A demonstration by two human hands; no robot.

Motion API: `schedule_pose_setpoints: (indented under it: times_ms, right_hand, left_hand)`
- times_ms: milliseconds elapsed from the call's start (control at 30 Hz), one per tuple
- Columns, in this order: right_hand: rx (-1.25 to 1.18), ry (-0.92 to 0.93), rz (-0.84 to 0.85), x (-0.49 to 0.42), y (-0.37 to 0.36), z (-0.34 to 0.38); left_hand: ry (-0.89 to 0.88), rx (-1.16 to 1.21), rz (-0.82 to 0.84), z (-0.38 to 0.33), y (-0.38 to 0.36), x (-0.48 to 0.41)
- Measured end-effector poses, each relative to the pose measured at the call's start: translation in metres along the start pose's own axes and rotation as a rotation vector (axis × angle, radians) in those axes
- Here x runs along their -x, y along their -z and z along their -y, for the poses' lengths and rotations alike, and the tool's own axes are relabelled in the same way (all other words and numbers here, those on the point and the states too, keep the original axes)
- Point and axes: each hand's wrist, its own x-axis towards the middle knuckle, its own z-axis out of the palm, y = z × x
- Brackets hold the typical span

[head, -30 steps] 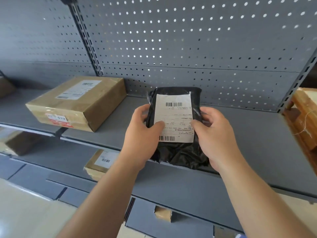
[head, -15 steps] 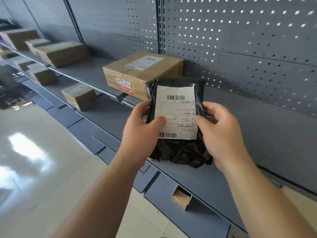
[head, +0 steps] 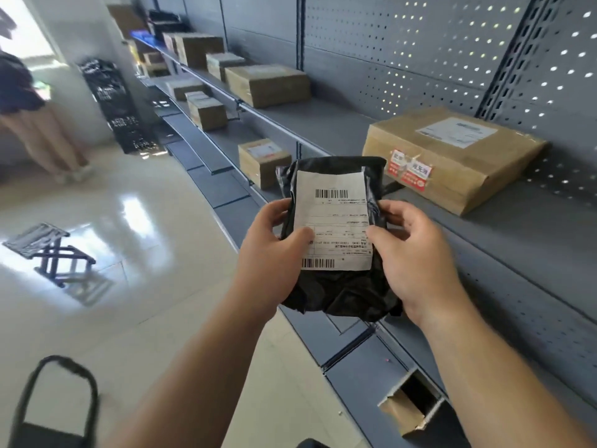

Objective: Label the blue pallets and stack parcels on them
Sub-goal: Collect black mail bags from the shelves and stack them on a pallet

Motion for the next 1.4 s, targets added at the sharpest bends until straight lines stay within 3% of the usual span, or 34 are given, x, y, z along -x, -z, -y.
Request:
schedule_pose_setpoints:
  times_ms: [467, 700, 1100, 1400]
  right_hand:
    - [-0.053, -0.018, 0.358, -0.016, -0.239, 0.012]
    - [-0.061, -0.047, 0.523, -0.054, -0.331, 0.004]
    - [-0.119, 0.028, 0.725, -0.214, -0.472, 0.009]
    - [-0.138, 0.033, 0.882, -0.278, -0.585, 0.011]
  left_hand:
    - [0.094, -0.001, -0.334, 0.053, 0.206, -0.050]
    - [0.152, 0.010, -0.477, 0.076, 0.255, -0.098]
    - [0.088, 0.017, -0.682, 0.067, 0.304, -0.262]
    - [0.128, 0.096, -0.813, 0.085, 0.369, -0.355]
